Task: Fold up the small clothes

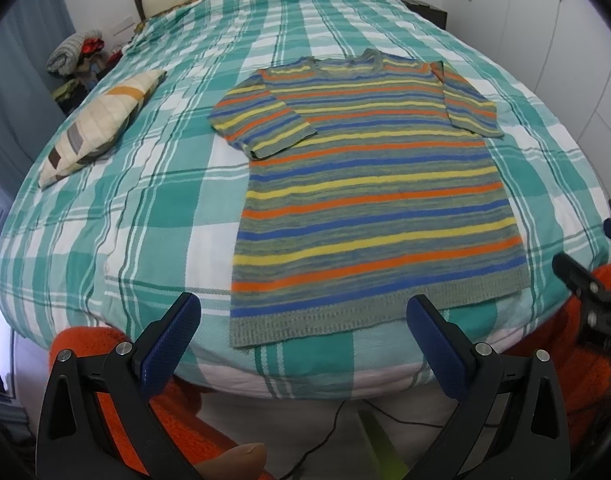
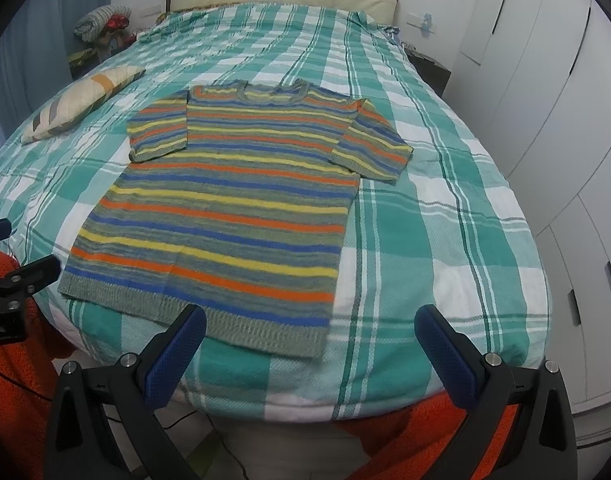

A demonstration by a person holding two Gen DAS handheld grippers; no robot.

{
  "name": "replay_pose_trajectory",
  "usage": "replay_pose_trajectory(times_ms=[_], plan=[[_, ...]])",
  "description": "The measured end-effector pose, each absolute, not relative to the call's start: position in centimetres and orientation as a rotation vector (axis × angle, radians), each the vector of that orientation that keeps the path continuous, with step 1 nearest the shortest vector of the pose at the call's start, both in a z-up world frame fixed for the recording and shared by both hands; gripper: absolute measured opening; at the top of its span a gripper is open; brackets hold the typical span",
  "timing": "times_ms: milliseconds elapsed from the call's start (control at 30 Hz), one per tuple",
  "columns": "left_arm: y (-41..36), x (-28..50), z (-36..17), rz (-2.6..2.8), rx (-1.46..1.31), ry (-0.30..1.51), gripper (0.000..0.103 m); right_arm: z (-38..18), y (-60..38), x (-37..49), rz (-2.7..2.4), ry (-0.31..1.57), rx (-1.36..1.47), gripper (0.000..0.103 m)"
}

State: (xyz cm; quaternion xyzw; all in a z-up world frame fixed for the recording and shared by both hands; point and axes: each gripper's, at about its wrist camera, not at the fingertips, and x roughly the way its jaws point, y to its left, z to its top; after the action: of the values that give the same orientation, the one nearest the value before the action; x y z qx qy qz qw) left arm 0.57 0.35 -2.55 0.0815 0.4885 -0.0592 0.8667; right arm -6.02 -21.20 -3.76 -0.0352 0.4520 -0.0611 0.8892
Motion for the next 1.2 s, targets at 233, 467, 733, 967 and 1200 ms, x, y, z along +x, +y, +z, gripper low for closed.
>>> replay_pose_trajectory(times_ms=[233, 467, 733, 967, 1200], plan=[[1.3, 0.7, -2.5, -0.111, 0.132, 1.017, 0.103, -14.5, -33.1, -4.8, 0.026, 1.103, 0.879, 0.103], [1.2, 0.8, -2.4, -0.110, 0.141, 1.021, 0.103, -23.0, -32.6, -5.2, 0.200, 1.081, 1.582, 0.093], [1.3, 0.9, -2.8, -0.091, 0.137, 1.023, 0.103, -18.9, -32.9, -3.2, 0.154, 0.829, 1.392, 0.035], [1.2, 0.9, -3.2, -0.092, 0.149, 1.034, 0.103, -8.4, -18.4, -0.9, 0.425, 0.916, 0.248, 0.037], [2.2, 0.9, -3.4, -0.066, 0.133, 1.031, 0.103, -11.0, -23.5, -2.8, 0.309, 0.923, 0.565, 0.068]])
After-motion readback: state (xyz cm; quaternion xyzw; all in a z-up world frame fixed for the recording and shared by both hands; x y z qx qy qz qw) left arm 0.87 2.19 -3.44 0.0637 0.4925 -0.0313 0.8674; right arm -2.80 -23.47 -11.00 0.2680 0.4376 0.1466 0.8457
